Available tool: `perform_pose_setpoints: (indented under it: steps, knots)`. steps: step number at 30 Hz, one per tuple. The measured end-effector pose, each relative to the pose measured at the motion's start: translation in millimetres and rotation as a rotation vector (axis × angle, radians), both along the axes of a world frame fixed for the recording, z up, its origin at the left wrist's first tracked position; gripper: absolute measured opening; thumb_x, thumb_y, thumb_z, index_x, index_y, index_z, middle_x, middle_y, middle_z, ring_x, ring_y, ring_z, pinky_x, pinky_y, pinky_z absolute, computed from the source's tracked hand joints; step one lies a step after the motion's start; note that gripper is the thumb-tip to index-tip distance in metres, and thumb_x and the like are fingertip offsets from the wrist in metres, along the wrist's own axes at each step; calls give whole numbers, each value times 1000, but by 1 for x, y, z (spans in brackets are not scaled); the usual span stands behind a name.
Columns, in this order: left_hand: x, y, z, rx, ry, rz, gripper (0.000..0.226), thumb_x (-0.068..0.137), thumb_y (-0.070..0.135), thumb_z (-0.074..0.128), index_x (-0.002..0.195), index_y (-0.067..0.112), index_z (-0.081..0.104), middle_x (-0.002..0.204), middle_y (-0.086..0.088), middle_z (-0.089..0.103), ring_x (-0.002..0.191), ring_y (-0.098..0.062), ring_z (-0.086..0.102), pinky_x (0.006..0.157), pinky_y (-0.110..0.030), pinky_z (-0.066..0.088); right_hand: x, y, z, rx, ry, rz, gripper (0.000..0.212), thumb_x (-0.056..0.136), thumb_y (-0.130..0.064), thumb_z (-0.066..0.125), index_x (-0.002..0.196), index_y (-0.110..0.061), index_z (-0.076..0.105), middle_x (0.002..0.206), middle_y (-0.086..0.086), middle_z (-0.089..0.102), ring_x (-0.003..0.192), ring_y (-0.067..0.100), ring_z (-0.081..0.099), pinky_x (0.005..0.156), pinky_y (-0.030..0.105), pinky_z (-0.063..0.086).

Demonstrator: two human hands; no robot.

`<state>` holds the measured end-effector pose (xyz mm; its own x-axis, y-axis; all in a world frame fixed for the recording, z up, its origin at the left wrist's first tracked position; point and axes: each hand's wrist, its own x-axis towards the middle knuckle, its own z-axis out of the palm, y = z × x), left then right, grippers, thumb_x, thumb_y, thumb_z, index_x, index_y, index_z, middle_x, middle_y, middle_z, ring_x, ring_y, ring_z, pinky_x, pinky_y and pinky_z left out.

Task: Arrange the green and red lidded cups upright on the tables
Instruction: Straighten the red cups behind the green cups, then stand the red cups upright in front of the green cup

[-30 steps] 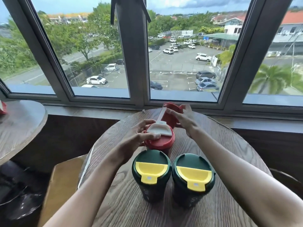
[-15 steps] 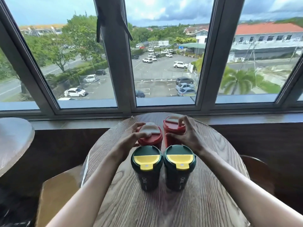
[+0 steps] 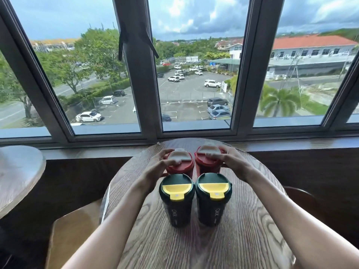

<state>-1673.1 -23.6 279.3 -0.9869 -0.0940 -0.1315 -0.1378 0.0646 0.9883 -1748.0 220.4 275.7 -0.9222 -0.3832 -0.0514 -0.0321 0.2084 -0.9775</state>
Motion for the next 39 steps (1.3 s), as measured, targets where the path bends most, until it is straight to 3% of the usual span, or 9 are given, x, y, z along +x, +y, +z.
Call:
perform_pose_setpoints:
  steps: [6,14,17,19,21,25,27,31,39]
  knots:
    - [1,1,1,-11,-3,-4,49,62,27,73,108,39,62,112,0,64,99,-17,61,74,-32,47,9,4,-2,13,2,37,40,84,-26,74,121,-13,63,113,12,71,102,24,68,78,30,53]
    - [1,-1,-5,-32,30,-4,52,54,38,79,104,45,65,122,-7,66,109,-25,65,91,-43,52,18,1,-1,40,-3,52,36,87,-32,70,121,-21,64,112,0,73,106,21,68,84,28,52]
    - [5,-1,-9,-69,82,9,53,68,40,83,116,40,62,125,-10,64,110,-27,66,97,-49,54,25,0,4,145,71,27,46,87,-45,68,124,-20,58,116,-5,66,108,17,63,87,26,49]
    - [12,-1,-8,-124,139,48,57,79,49,74,130,30,56,130,-8,60,116,-25,61,97,-41,52,29,-3,11,195,221,-106,53,88,-45,67,131,-15,56,121,0,61,112,19,59,91,31,48]
    - [22,-2,-3,-182,246,158,54,83,51,66,128,21,58,122,-5,63,113,-20,60,92,-30,49,36,-7,25,187,437,-276,35,90,-34,67,118,-13,66,114,2,67,106,19,63,87,33,50]
    - [48,-18,17,-376,403,377,13,92,15,66,104,11,70,93,-1,71,86,-14,66,67,-7,49,52,-34,67,239,663,-304,15,90,-21,67,100,-12,74,92,-1,74,83,12,68,73,16,48]
    - [66,-37,26,-441,413,425,9,90,10,65,92,13,73,83,0,72,77,-10,65,66,-11,51,64,-61,83,272,714,-230,16,90,-20,67,100,-10,74,92,-1,74,81,11,66,71,14,45]
    - [113,-92,39,-514,390,530,11,87,13,66,83,20,74,71,3,71,70,-14,68,69,-27,55,96,-137,99,221,722,-119,14,89,-22,67,98,-14,75,90,-3,74,82,11,68,77,25,50]
    - [244,-226,51,-635,323,733,10,80,23,63,78,25,72,68,2,72,68,-19,71,72,-36,60,198,-316,92,100,630,124,9,87,-26,68,88,-20,75,78,-5,74,73,5,68,64,16,46]
